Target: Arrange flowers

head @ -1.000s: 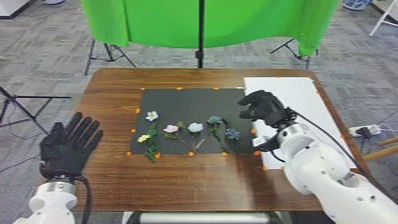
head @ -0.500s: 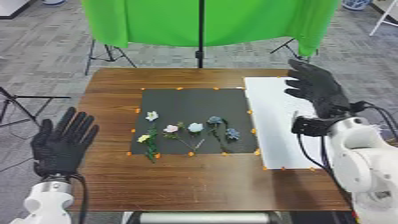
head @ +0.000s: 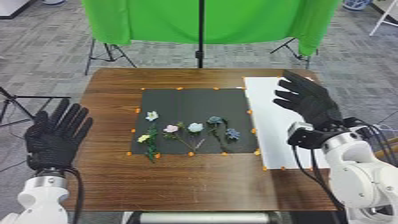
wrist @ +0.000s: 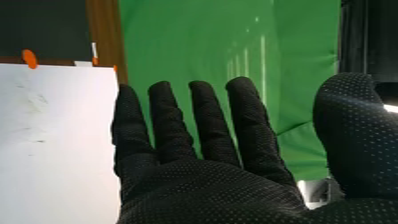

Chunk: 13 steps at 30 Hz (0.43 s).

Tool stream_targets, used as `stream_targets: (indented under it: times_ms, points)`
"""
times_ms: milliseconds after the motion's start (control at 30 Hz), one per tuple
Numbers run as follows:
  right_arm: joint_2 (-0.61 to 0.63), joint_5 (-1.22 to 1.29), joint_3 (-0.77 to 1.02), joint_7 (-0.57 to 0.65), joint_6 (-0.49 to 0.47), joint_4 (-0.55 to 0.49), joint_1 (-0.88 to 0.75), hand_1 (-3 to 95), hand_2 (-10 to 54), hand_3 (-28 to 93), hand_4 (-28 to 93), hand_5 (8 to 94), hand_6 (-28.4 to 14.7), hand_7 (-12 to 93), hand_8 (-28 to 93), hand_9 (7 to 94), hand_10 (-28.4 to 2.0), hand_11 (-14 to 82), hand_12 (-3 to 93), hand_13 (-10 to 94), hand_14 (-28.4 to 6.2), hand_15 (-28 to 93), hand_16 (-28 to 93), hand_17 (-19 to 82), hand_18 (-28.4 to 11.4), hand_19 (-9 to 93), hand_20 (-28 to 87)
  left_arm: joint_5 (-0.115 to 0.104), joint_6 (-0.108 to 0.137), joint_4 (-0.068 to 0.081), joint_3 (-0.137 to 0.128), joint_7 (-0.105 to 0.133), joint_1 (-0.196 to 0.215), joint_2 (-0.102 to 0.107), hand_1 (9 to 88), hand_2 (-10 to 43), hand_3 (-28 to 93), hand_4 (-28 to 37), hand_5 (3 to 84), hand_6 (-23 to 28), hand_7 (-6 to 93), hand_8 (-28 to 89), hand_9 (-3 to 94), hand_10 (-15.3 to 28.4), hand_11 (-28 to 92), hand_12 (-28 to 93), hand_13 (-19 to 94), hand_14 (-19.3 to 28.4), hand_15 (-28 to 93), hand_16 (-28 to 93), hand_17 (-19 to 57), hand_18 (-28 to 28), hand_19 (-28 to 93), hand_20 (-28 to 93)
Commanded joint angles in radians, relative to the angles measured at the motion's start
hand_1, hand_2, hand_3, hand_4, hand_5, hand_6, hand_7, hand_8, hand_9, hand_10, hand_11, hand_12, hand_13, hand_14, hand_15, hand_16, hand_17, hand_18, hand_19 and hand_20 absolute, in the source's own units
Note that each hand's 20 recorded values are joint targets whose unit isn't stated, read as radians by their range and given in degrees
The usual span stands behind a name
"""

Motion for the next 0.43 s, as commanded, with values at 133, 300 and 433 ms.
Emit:
stream_targets:
  times_ms: [133, 300, 433]
  points:
    - [-0.021, 0.005, -0.009, -0.020, -0.016, -0.015, -0.021, 21.0, 6.1, 75, -25, 40.0, -3.5, 8, -9, 37.9, -13.6, 3.5, 10.8, 30, -16.4, 7, 19, 10, -17.5, 29, 17, 0.005, -0.012, 0.000, -0.015, -0.010, 0.006, 0.026, 24.3, 13.5, 76, -28.3, 42.8, 7.6, 4.0, -7, 36.9, 13.3, 13, 8, 27, 11.9, 19, -5, -2.5, 11.5, 21, 13]
    - [-0.005, 0.018, -0.011, -0.020, -0.029, -0.020, -0.002, 21.1, 4.9, 75, -25, 40.5, -3.5, 8, -9, 37.7, -13.5, 3.4, 10.9, 30, -16.4, 7, 20, 10, -17.5, 29, 17, 0.001, -0.019, 0.004, -0.008, -0.012, -0.026, 0.077, 24.4, 13.4, 76, -28.3, 42.8, 7.7, 4.0, -7, 36.9, 13.4, 13, 8, 27, 12.0, 19, -5, -2.5, 11.5, 21, 13]
    - [-0.003, 0.022, -0.007, -0.021, -0.020, -0.025, -0.007, 21.3, 4.9, 75, -25, 40.7, -3.6, 8, -9, 37.9, -13.5, 3.5, 10.9, 30, -16.4, 7, 20, 10, -17.6, 29, 17, 0.006, -0.015, 0.002, -0.002, -0.014, -0.028, 0.063, 24.5, 13.4, 76, -28.3, 42.9, 7.7, 4.1, -7, 36.8, 13.4, 13, 9, 27, 12.2, 20, -5, -2.5, 11.5, 21, 13]
